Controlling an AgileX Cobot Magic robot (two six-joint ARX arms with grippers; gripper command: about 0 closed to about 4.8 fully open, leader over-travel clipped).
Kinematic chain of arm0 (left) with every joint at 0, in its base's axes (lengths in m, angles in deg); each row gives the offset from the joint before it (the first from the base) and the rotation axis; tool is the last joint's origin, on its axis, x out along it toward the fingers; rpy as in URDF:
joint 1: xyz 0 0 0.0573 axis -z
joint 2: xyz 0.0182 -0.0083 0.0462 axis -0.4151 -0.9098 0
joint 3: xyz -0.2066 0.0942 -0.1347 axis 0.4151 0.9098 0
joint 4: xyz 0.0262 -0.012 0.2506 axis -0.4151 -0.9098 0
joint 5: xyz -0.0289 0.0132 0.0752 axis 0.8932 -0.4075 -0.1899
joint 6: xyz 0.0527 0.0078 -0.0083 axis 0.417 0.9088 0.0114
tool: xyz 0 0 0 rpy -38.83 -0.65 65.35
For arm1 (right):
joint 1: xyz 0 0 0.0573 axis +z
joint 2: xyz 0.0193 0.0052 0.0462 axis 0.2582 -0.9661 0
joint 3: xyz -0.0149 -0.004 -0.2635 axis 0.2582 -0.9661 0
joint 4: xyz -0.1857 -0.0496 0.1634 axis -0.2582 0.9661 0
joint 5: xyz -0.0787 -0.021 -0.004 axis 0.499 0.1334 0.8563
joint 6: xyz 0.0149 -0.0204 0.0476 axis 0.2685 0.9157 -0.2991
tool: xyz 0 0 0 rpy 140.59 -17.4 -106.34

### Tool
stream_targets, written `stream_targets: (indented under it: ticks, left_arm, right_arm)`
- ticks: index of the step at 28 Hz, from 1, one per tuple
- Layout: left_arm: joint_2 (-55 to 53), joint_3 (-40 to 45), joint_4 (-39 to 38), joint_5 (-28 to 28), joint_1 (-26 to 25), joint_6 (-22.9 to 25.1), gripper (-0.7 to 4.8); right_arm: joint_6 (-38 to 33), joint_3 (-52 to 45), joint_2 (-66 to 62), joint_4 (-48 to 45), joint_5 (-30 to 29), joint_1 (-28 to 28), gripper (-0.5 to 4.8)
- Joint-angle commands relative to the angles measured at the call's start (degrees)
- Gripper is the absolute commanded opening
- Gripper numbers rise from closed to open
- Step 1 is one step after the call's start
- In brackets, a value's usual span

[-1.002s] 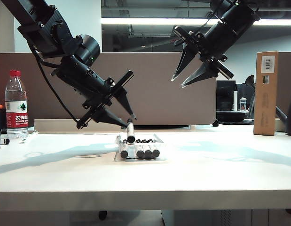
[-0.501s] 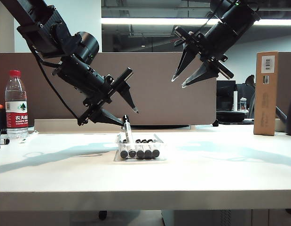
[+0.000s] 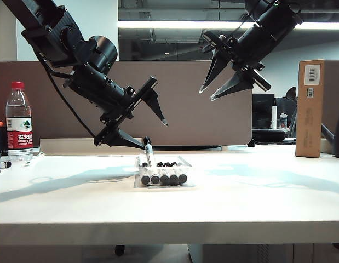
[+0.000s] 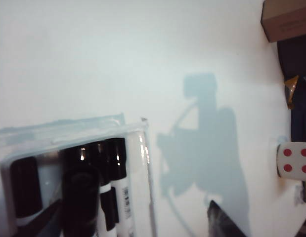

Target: Pick up the markers scattered on the table and put them into the packaging box, making sure the markers fit the shape of the box's grooves.

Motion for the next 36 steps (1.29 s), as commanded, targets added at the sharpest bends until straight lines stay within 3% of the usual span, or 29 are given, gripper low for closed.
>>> stream_targets:
  ticks: [1,3,8,10,14,16,18,19,23,27,36]
  left_arm:
    - [0.17,-0.28,0.33,1.64,0.04,-0.02,3.71]
    - [0.17,-0.28,0.33,1.6,0.04,0.02,3.5]
    - [0.17,-0.28,0.79,1.68,0.04,0.26,1.27]
    - [0.17,-0.28,0.92,1.68,0.04,0.59,0.72]
    - [0.17,-0.28,-0.07,1.68,0.07,1.6,0.66]
    - [0.17,-0.28,-0.31,1.73,0.07,1.6,1.04]
    - [0.17,-0.28,-0.28,1.7,0.04,1.75,2.35]
    - [0.17,-0.28,-0.28,1.68,0.04,1.84,2.68]
    - [0.17,-0.28,-0.31,1.29,0.0,3.28,3.41]
    - [0.17,-0.28,-0.39,1.27,0.0,3.8,4.74]
    - [0.2,-0.28,-1.16,3.06,-0.33,5.66,4.7]
  right_arm:
    - [0.33,0.35,0.5,-0.87,0.07,-0.02,1.57]
    - [0.33,0.35,0.5,-0.9,0.07,-0.02,1.57]
    - [0.33,0.35,0.5,-0.87,0.07,-0.02,1.57]
    - [0.33,0.35,0.5,-0.87,0.07,-0.02,1.57]
    - [0.33,0.35,0.5,-0.9,0.07,-0.02,1.57]
    - [0.33,0.35,0.5,-0.92,0.07,-0.02,1.57]
    - [0.33,0.35,0.5,-0.96,0.07,-0.02,1.57]
    - [0.33,0.35,0.5,-0.96,0.07,-0.02,1.57]
    - [0.35,0.35,0.5,-0.96,0.07,-0.02,1.57]
    - [0.35,0.35,0.5,-1.05,0.07,-0.02,1.57]
    - [0.33,0.35,0.5,-1.09,0.04,-0.02,1.57]
